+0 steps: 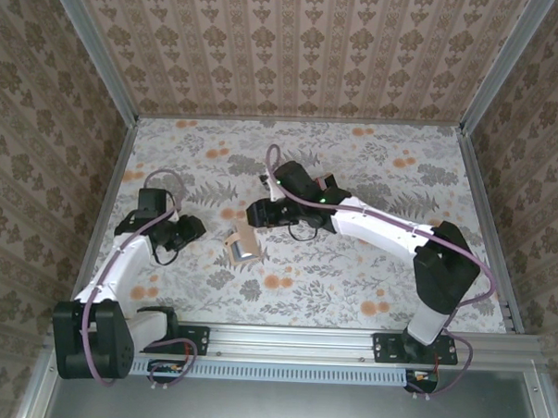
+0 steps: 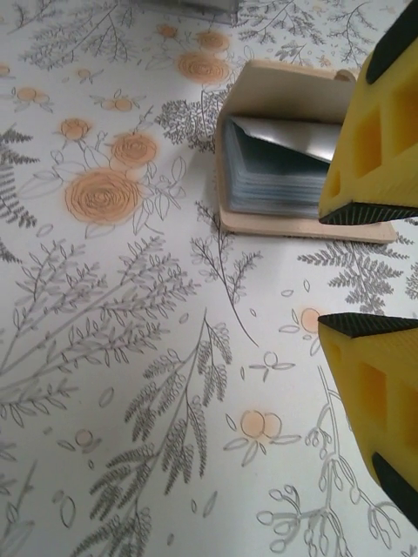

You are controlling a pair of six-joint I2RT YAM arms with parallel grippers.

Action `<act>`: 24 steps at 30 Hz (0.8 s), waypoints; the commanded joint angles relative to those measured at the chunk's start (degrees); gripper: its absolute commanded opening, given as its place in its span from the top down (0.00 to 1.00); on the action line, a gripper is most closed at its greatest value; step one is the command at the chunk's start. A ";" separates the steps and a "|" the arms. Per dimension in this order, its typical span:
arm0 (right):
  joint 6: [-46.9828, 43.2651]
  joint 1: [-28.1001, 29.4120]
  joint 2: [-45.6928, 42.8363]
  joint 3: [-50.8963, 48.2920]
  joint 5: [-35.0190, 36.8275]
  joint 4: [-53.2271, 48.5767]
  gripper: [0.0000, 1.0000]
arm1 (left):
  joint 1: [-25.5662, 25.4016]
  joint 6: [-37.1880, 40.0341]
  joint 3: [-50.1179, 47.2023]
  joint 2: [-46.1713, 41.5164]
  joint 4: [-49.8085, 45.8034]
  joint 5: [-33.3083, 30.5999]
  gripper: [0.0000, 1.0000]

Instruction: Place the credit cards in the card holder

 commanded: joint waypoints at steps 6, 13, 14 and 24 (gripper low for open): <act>3.23 -0.60 6.31 -4.87 -3.67 6.15 0.69 | -5.31 0.88 5.21 3.80 1.57 -0.92 0.65; 4.07 2.91 13.78 0.82 -6.56 7.11 0.80 | -8.28 0.83 7.32 5.98 1.62 -2.66 0.65; 4.14 3.32 15.29 1.95 -7.26 7.00 0.80 | -8.45 0.84 7.50 6.13 1.66 -2.65 0.66; 4.13 5.59 22.08 4.80 -7.69 5.45 0.81 | -12.63 -1.20 6.22 6.95 3.55 -3.61 0.72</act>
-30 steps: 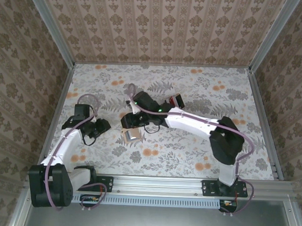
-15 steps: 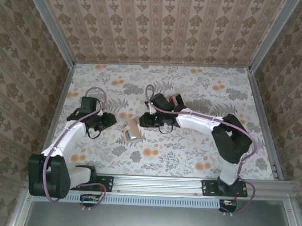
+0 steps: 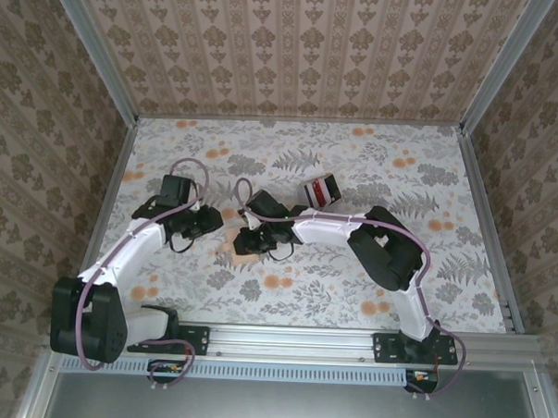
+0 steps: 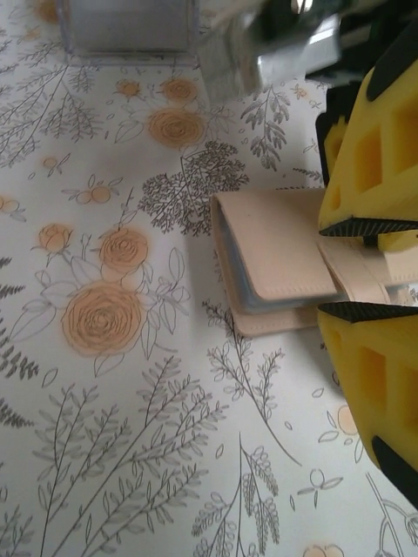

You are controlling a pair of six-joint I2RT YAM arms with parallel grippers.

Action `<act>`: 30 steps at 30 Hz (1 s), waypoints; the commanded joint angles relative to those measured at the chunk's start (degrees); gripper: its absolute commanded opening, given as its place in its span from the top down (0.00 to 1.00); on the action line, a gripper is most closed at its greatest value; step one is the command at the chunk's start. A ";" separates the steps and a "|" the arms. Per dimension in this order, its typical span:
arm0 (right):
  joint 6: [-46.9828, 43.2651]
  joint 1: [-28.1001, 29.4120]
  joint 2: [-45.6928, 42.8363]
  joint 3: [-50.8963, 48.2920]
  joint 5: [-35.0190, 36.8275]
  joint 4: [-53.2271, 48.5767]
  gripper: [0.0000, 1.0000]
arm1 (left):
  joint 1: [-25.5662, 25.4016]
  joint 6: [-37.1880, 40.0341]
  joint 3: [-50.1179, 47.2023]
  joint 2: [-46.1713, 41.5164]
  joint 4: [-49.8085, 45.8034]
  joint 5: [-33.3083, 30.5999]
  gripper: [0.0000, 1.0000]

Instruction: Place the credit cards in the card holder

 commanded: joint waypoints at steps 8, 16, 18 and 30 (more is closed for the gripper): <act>1.38 0.08 -0.19 -2.13 -0.51 1.39 0.81 | -3.35 -2.17 -0.20 9.37 4.37 0.19 0.77; 1.81 0.15 -1.94 -3.19 -0.10 2.64 0.81 | -5.73 -2.57 0.08 13.60 4.98 -0.20 0.82; 2.05 -0.04 -2.54 -3.46 0.52 2.93 0.81 | -6.17 -2.83 -0.51 13.82 4.29 -1.43 0.84; 1.67 -3.68 -9.13 -7.20 3.45 2.61 0.68 | -6.82 -3.67 -8.07 12.46 5.33 -3.34 0.99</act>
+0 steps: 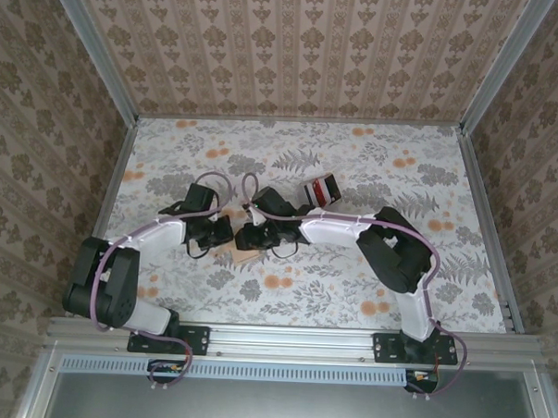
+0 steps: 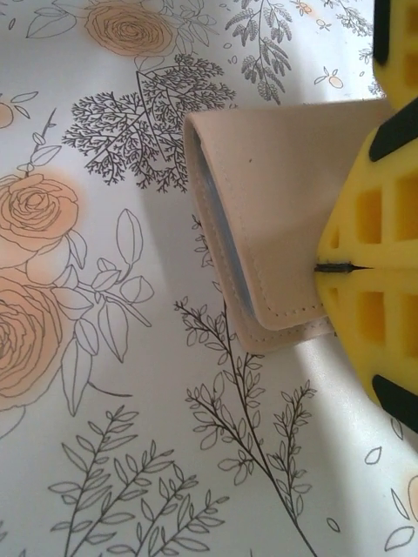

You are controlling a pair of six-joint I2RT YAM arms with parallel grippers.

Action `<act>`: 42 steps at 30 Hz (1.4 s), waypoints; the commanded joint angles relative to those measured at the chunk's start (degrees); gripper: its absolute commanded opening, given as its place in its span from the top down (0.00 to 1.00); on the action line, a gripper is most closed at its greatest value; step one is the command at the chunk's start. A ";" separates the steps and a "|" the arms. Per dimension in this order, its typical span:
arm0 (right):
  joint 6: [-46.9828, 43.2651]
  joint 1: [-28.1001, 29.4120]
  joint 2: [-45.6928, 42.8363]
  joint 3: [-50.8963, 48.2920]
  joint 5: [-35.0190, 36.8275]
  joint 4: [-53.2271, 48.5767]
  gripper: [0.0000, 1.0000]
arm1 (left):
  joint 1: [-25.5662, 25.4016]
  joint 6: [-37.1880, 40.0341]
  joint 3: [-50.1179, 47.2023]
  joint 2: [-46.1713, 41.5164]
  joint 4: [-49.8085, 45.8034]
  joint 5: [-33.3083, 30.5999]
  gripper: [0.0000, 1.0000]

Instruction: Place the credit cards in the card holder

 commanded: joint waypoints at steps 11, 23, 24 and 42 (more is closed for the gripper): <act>6.41 -3.08 -0.65 -8.79 -2.21 5.11 0.57 | -0.73 -1.75 -6.18 -0.50 -3.08 -2.10 1.00; 16.03 -0.07 7.84 -3.37 -8.99 18.41 0.54 | -0.73 -2.24 -7.86 -1.64 -2.73 -2.14 1.00; 16.98 -0.13 8.16 -3.42 -8.97 19.74 0.55 | -0.72 -2.27 -7.87 -1.80 -2.75 -2.27 1.00; 0.31 -3.28 -5.68 -7.47 6.52 -1.54 0.92 | -0.38 0.33 -2.20 -5.29 -6.19 -4.63 0.87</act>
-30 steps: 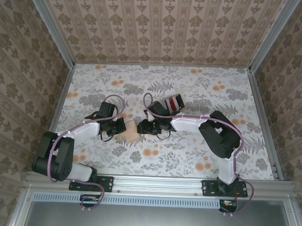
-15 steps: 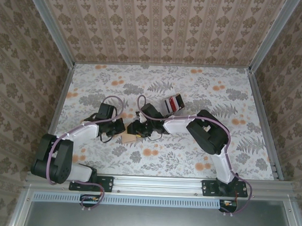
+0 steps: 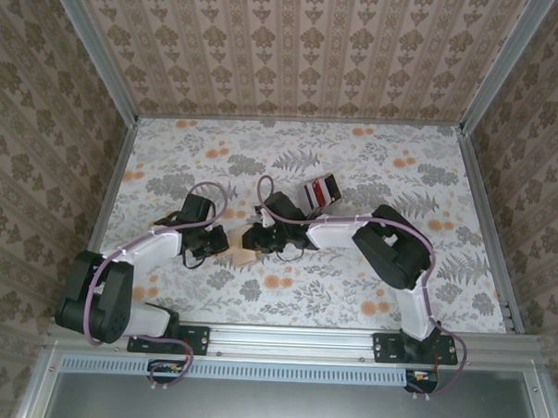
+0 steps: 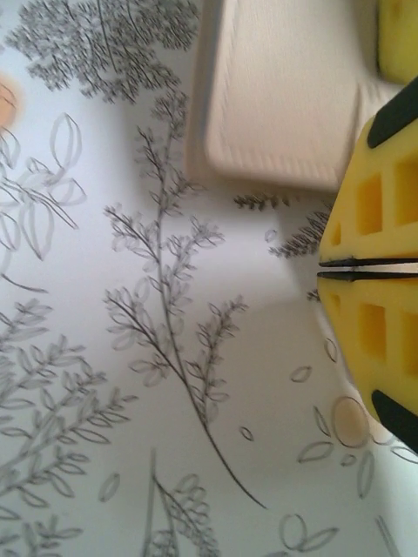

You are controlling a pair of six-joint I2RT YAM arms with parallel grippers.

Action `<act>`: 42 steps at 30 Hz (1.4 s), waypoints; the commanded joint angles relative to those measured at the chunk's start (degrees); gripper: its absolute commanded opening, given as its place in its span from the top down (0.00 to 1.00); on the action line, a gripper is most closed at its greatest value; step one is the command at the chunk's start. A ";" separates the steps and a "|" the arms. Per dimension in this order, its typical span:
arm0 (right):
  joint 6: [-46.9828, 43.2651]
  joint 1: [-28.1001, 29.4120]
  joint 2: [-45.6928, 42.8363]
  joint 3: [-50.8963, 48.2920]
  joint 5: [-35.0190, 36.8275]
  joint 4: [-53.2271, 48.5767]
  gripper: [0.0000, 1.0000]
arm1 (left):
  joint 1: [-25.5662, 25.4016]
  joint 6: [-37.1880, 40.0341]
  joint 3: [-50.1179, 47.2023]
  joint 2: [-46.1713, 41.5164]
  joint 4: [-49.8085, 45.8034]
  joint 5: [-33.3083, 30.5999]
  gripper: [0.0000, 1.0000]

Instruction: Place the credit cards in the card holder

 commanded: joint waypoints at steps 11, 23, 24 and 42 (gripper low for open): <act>-25.87 -1.17 -25.43 2.30 43.65 -47.14 0.92 | 0.02 2.19 2.49 -0.19 -2.33 -1.09 0.84; -29.69 1.60 -23.33 6.27 60.18 -62.07 0.88 | 0.15 1.65 1.00 0.66 0.49 -0.56 0.86; -29.25 2.40 -21.93 6.63 60.02 -61.82 0.88 | 0.14 1.69 0.91 0.57 0.48 -0.56 0.86; -23.62 12.76 -1.46 19.40 48.50 -55.72 0.52 | 1.36 1.73 -0.66 -0.90 0.22 0.04 0.86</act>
